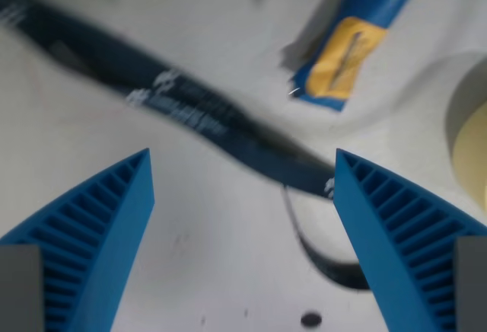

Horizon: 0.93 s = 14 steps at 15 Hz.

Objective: Move above the blue bag

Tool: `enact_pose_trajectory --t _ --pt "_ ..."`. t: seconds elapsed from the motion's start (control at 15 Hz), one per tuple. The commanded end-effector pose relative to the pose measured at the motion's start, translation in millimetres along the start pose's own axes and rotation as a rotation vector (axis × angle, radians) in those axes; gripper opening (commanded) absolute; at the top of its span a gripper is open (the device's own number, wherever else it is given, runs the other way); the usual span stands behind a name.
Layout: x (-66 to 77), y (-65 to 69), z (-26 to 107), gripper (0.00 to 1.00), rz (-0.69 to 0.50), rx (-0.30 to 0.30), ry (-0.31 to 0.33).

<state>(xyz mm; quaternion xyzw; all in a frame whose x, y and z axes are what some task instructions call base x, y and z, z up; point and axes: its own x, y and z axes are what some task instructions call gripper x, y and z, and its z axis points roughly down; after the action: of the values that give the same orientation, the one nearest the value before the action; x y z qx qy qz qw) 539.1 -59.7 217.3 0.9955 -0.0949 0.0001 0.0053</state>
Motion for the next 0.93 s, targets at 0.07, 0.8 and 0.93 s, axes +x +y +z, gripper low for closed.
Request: enact_pose_trajectory --t 0.07,0.8,0.93 --pt "10.3 10.6 11.2 1.00 0.311 0.036 0.040" --pt "47.1 53.0 53.0 1.00 0.437 0.028 0.000" --pt "50.8 57.3 57.8 1.00 0.440 0.029 0.011"
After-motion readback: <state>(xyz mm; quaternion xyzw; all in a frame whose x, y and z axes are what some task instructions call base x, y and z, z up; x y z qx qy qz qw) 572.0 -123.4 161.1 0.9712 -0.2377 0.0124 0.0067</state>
